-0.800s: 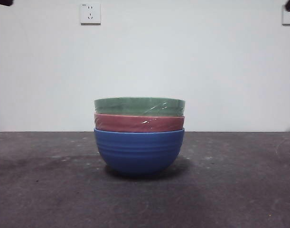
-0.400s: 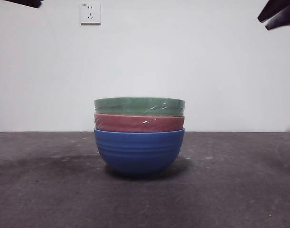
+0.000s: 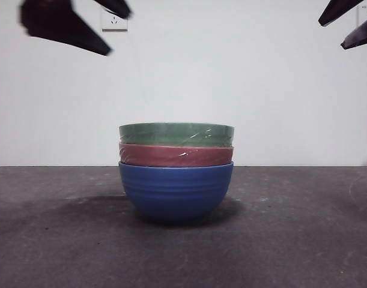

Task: Pick up the green bowl on the top,put the green bowl on the left,pick up the red bowl in the middle,put the red bowl on the right

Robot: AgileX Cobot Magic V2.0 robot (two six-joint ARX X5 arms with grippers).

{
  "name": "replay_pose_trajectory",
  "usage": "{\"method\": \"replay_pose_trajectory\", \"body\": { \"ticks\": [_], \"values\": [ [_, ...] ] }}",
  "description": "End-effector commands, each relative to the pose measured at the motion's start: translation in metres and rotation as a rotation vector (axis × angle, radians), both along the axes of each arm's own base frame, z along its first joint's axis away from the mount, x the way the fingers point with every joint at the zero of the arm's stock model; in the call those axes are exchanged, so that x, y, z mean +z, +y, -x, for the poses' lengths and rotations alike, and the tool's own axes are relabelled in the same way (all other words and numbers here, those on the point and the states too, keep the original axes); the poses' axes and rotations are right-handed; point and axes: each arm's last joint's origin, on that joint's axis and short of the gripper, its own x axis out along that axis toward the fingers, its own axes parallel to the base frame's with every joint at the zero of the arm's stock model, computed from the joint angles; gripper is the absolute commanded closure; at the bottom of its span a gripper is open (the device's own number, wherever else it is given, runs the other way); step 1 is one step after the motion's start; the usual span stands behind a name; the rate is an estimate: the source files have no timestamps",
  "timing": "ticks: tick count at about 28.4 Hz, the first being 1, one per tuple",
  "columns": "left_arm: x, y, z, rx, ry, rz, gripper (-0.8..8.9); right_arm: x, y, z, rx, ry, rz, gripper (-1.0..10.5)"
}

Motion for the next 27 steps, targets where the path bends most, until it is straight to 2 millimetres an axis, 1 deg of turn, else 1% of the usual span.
{"method": "replay_pose_trajectory", "body": {
  "ticks": [1, 5, 9, 12, 16, 18, 19, 21, 22, 23, 25, 26, 27],
  "values": [
    [0.001, -0.024, -0.005, -0.068, -0.070, -0.106, 4.63, 0.002, 0.001, -0.001, 0.010, -0.014, 0.001, 6.9],
    [-0.001, -0.053, -0.015, -0.137, -0.117, -0.237, 4.68, 0.002, 0.001, 0.000, 0.010, -0.013, 0.002, 6.9],
    [-0.012, -0.076, -0.024, -0.205, -0.117, -0.324, 4.68, 0.002, 0.001, 0.000, 0.010, -0.012, 0.002, 6.9],
    [-0.027, -0.087, -0.030, -0.257, -0.099, -0.365, 4.69, 0.002, 0.001, 0.000, 0.010, -0.012, 0.002, 6.9],
    [-0.048, -0.097, -0.036, -0.302, -0.061, -0.417, 4.72, 0.002, 0.001, 0.000, 0.009, -0.013, 0.002, 6.9],
    [-0.052, -0.099, -0.038, -0.310, -0.056, -0.426, 4.73, 0.002, 0.001, 0.000, 0.009, -0.013, 0.002, 6.9],
    [-0.052, -0.099, -0.038, -0.319, -0.063, -0.428, 4.90, 0.002, 0.001, 0.000, 0.009, -0.013, 0.002, 6.9],
    [-0.053, -0.099, -0.038, -0.338, -0.075, -0.433, 6.50, 0.002, 0.001, 0.000, 0.009, -0.013, 0.003, 6.9],
    [-0.053, -0.098, -0.038, -0.346, -0.077, -0.439, 7.03, 0.002, 0.001, 0.000, 0.009, -0.013, 0.003, 6.9],
    [-0.053, -0.098, -0.038, -0.350, -0.081, -0.441, 7.28, 0.002, 0.001, 0.000, 0.009, -0.012, 0.002, 6.9],
    [-0.053, -0.098, -0.038, -0.361, -0.090, -0.443, 7.40, 0.002, 0.001, 0.000, 0.009, -0.013, 0.003, 6.9],
    [-0.053, -0.098, -0.039, -0.363, -0.092, -0.444, 8.13, 0.002, 0.001, 0.000, 0.009, -0.012, 0.002, 6.9],
    [-0.053, -0.098, -0.039, -0.365, -0.094, -0.444, 8.25, 0.002, 0.001, 0.000, 0.009, -0.013, 0.003, 6.9]
  ]
}}
